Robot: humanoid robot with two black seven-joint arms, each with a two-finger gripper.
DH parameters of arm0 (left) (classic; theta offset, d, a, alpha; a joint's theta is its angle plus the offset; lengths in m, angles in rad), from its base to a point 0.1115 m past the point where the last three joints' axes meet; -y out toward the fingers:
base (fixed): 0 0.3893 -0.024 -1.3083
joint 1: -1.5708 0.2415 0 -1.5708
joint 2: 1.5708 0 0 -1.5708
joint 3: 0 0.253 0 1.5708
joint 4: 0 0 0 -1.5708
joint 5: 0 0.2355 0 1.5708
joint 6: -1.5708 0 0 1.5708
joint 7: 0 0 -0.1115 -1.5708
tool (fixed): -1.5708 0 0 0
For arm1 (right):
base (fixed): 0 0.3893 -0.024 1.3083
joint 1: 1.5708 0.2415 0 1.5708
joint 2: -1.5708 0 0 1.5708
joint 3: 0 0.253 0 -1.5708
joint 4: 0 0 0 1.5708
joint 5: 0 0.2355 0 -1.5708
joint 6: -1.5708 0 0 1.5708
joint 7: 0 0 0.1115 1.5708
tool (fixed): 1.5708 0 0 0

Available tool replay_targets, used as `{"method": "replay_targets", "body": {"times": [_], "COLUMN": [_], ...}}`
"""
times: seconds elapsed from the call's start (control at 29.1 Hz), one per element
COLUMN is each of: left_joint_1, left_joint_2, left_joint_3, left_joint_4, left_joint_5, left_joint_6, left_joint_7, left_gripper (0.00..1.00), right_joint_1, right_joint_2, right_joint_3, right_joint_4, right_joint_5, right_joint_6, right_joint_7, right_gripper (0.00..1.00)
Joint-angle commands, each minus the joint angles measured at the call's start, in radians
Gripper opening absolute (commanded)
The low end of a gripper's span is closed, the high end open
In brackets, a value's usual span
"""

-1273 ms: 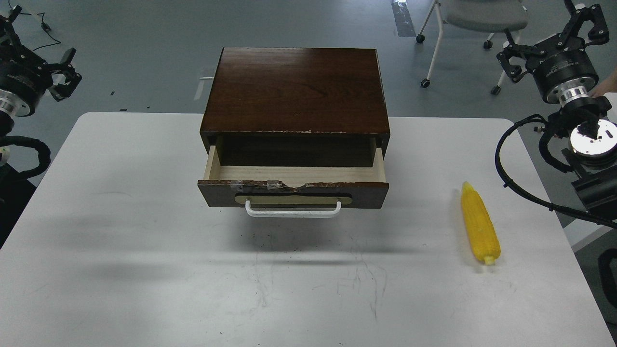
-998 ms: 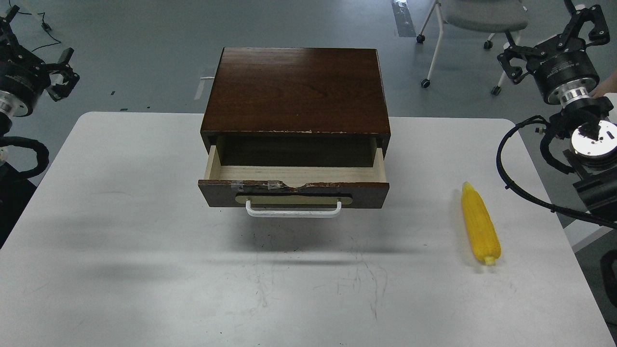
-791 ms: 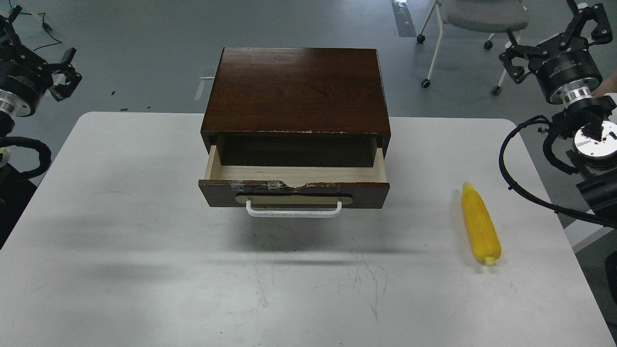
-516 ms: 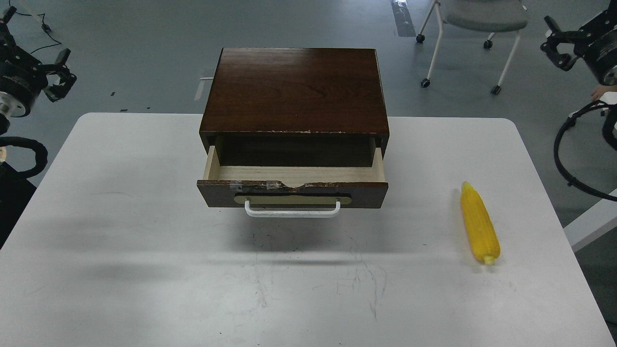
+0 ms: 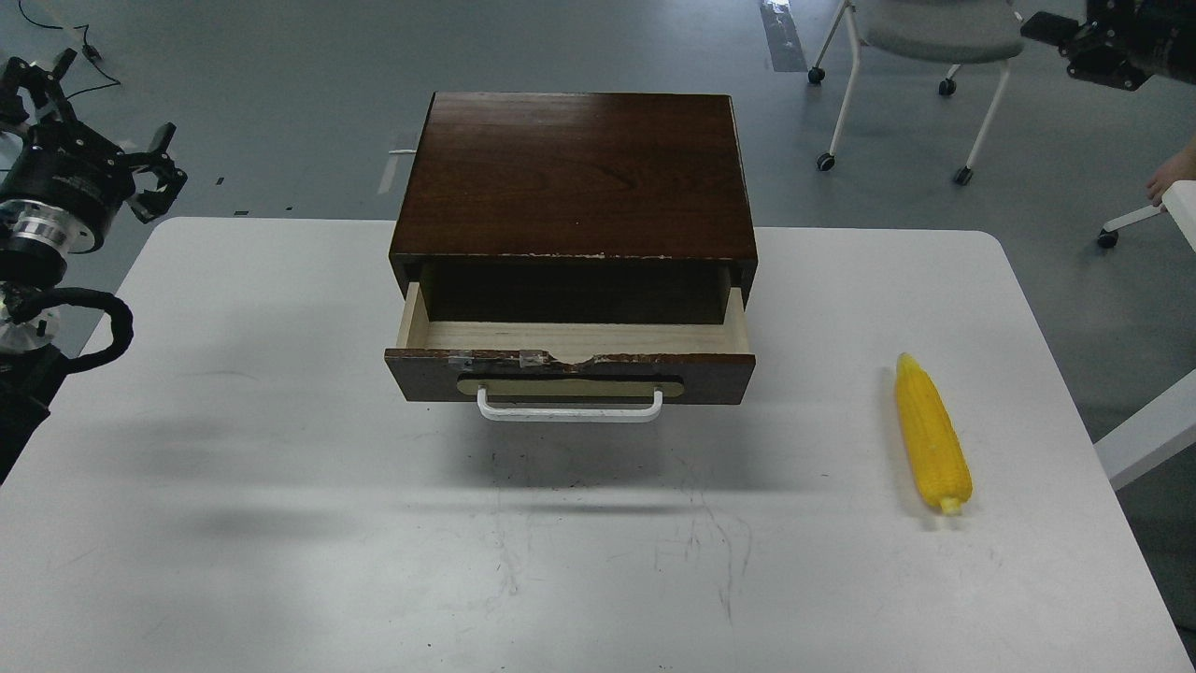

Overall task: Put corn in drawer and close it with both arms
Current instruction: 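Reach the right gripper down to the yellow corn and grasp it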

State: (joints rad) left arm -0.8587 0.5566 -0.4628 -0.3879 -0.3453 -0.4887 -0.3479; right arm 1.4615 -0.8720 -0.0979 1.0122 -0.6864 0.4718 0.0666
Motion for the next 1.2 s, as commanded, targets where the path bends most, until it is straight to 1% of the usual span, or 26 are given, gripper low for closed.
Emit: {"method": "replay_targets", "body": {"times": [0.0,0.1,0.14,0.24,0.34,0.45,0.48,0.55,0.58,0.62,0.65,0.76,0.86,0.93,0.96,1.0,1.17], "left_joint_1": [0.003,0.003,0.001,0.001,0.001,0.001,0.001,0.001,0.001,0.003,0.003,0.003,0.004,0.010,0.010,0.010,0.012], "left_joint_2": [0.000,0.006,0.011,0.013,0.016,0.017,0.017,0.019,0.022,0.023,0.023,0.025,0.025,0.023,0.023,0.023,0.025], "left_joint_3": [-0.003,-0.003,-0.002,0.000,0.000,-0.002,-0.002,0.000,0.000,0.000,0.000,0.000,0.000,0.000,0.000,0.000,0.000], "left_joint_4": [0.000,0.000,0.000,0.000,0.000,0.000,0.000,0.000,0.000,0.000,0.000,0.001,0.001,0.001,0.001,0.001,0.003], "left_joint_5": [0.000,0.000,0.000,0.002,0.002,0.002,0.002,0.002,0.002,0.002,0.002,0.003,0.003,0.003,0.003,0.003,0.003], "left_joint_6": [0.000,0.000,0.000,0.000,0.000,0.000,0.000,0.000,0.000,0.000,0.000,0.000,0.000,0.000,0.000,0.000,0.000], "left_joint_7": [0.000,-0.011,-0.038,-0.046,-0.049,-0.059,-0.059,-0.062,-0.062,-0.062,-0.062,-0.062,-0.062,-0.062,-0.062,-0.062,-0.062], "left_gripper": [0.98,0.98,0.98,0.98,0.98,0.98,0.98,0.98,0.98,0.98,0.98,0.98,0.98,0.98,0.98,0.98,0.98], "right_joint_1": [-0.009,-0.020,-0.050,-0.088,-0.170,-0.260,-0.260,-0.297,-0.312,-0.320,-0.320,-0.346,-0.362,-0.380,-0.386,-0.397,-0.432], "right_joint_2": [-0.005,-0.007,-0.007,-0.005,-0.004,-0.004,-0.004,-0.004,0.001,0.004,0.004,0.010,0.018,0.036,0.040,0.051,0.067], "right_joint_3": [-0.113,-0.147,-0.170,-0.187,-0.192,-0.189,-0.189,-0.187,-0.184,-0.183,-0.183,-0.180,-0.178,-0.174,-0.172,-0.161,-0.114], "right_joint_4": [0.126,0.183,0.222,0.238,0.230,0.230,0.230,0.226,0.227,0.227,0.227,0.226,0.226,0.218,0.212,0.207,0.212], "right_joint_5": [-0.137,-0.176,-0.208,-0.269,-0.405,-0.421,-0.421,-0.423,-0.421,-0.420,-0.420,-0.421,-0.420,-0.421,-0.420,-0.420,-0.421], "right_joint_6": [-0.002,-0.005,-0.022,-0.047,-0.073,-0.111,-0.111,-0.134,-0.137,-0.137,-0.137,-0.137,-0.137,-0.139,-0.139,-0.139,-0.137], "right_joint_7": [-0.039,-0.086,-0.112,-0.116,-0.116,-0.110,-0.110,-0.107,-0.103,-0.103,-0.103,-0.103,-0.102,-0.102,-0.100,-0.099,-0.100], "right_gripper": [1.00,1.00,1.00,1.00,1.00,0.99,0.99,0.95,0.89,0.86,0.86,0.79,0.75,0.62,0.57,0.48,0.31]}}
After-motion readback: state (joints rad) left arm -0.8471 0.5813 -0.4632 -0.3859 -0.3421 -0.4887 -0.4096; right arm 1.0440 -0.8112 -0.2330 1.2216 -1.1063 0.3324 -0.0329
